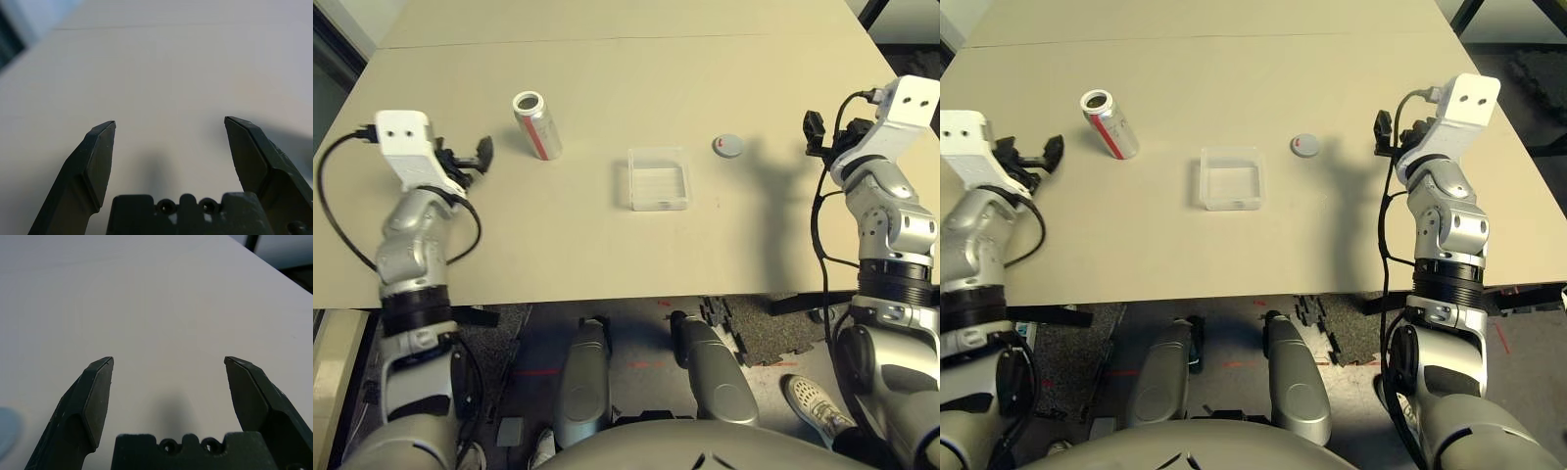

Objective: Pour the medicine from the bottle into the box.

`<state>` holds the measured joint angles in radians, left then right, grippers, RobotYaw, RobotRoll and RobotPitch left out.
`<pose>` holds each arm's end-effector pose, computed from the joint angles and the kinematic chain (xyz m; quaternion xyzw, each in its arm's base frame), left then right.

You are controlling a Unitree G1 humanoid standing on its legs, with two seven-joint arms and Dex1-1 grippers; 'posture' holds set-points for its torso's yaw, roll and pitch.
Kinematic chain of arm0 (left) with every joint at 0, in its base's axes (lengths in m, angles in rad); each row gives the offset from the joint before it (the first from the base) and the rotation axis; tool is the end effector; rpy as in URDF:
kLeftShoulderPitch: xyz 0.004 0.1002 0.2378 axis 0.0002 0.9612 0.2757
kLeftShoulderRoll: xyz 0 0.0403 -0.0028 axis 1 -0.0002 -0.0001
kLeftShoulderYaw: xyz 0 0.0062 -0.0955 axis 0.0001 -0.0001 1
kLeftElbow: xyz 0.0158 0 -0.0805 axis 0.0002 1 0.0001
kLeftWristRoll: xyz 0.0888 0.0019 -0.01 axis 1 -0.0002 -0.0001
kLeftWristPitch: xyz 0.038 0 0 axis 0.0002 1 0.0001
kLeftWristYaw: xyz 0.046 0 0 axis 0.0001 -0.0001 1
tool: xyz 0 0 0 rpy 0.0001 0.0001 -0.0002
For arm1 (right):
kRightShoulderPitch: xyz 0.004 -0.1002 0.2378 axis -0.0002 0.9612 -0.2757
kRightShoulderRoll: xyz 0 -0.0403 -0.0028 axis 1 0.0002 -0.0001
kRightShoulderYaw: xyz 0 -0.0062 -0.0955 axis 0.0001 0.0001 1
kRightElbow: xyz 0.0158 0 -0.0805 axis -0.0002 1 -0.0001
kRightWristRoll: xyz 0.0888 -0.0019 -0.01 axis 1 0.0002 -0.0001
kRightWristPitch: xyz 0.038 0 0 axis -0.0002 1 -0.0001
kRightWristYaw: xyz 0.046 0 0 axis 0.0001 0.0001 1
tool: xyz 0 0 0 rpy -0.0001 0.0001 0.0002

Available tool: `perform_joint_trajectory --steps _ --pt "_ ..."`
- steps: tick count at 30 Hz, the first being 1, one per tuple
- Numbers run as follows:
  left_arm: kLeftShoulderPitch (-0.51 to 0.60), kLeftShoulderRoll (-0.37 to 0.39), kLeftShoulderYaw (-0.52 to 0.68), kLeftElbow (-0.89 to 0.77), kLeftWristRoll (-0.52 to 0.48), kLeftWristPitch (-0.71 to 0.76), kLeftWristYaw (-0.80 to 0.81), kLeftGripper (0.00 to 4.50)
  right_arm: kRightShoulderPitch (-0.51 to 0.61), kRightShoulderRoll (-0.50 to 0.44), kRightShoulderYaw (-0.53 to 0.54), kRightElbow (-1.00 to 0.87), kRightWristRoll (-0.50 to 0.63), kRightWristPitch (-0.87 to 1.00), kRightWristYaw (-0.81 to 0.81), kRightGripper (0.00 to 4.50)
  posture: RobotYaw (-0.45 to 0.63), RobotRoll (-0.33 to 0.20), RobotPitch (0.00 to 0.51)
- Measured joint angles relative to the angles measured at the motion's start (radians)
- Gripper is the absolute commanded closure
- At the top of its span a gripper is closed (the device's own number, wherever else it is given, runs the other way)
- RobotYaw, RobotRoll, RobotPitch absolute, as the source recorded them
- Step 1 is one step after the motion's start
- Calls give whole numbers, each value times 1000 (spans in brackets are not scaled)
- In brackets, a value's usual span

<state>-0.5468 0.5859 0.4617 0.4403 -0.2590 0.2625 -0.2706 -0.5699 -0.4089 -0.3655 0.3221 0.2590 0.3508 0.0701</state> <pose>0.2561 0.3225 0.1610 0.0060 -0.0273 0.1061 0.9940 0.2763 -0.2659 0.1492 0.0364 -0.0078 -0.1098 0.9933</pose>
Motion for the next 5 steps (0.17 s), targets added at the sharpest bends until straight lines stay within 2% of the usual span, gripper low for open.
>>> perform_joint_trajectory --steps 5 --pt "-71 51 32 227 0 -111 10 28 3 -40 -40 156 -26 -137 -20 0 86 0 222"
